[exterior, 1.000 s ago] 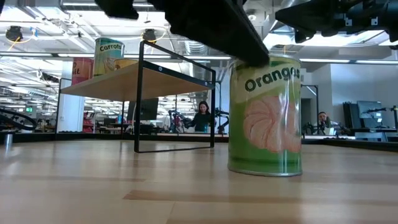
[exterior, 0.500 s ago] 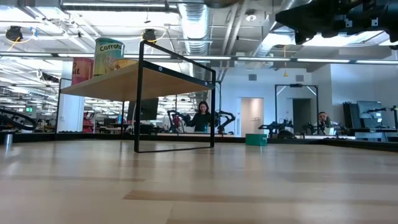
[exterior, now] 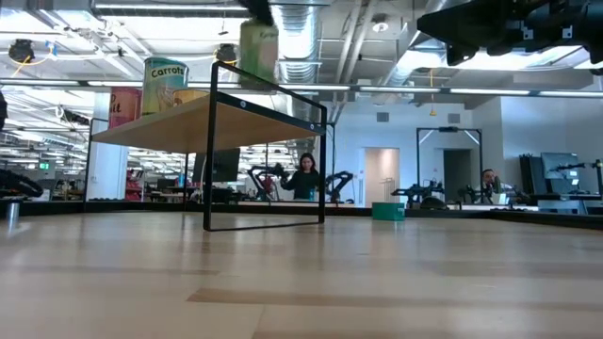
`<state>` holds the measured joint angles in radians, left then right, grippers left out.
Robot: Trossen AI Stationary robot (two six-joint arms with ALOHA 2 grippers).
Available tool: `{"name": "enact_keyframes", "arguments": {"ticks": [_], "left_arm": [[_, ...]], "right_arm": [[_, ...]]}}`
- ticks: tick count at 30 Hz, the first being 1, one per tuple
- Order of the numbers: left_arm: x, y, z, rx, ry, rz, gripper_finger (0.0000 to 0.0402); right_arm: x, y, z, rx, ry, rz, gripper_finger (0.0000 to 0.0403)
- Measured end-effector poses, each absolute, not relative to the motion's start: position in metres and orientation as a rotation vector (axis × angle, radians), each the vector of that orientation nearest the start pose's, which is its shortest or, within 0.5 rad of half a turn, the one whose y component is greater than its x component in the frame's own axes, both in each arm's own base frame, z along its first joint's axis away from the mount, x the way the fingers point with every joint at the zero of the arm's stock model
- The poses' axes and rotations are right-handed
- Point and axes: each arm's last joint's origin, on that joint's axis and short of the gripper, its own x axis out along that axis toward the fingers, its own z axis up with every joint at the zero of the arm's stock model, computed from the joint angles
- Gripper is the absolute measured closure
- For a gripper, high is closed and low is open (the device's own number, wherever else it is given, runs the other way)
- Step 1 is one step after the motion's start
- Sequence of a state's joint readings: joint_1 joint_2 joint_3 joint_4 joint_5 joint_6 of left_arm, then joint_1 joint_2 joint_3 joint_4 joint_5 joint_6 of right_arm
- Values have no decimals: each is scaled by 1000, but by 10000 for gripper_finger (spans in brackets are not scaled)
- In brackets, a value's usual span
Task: Pick and place cans onto a shelf
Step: Put the canned oranges on the shelf
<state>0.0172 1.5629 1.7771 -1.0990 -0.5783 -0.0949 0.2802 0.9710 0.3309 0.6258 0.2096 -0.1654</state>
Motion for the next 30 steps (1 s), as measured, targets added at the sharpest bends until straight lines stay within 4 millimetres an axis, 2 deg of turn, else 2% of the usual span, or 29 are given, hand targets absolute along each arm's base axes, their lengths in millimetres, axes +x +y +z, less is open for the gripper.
{"name": "enact_keyframes", "arguments": {"ticks": [4, 7, 12, 14, 23, 30], "left_arm": [[298, 45, 405, 96, 861, 689, 402], [296, 52, 400, 69, 884, 727, 401], [298, 52, 364, 67, 925, 730, 401], [294, 53, 356, 52, 905, 739, 401], [257, 69, 353, -72, 818, 792, 401], [253, 68, 346, -124, 831, 761, 401]], "right_arm": [[193, 49, 221, -171, 16, 72, 396], [193, 49, 220, -173, 23, 73, 396], [193, 49, 220, -173, 24, 73, 396], [193, 49, 220, -173, 23, 73, 396], [193, 49, 221, -172, 17, 72, 396], [193, 49, 222, -169, 7, 72, 396]]}}
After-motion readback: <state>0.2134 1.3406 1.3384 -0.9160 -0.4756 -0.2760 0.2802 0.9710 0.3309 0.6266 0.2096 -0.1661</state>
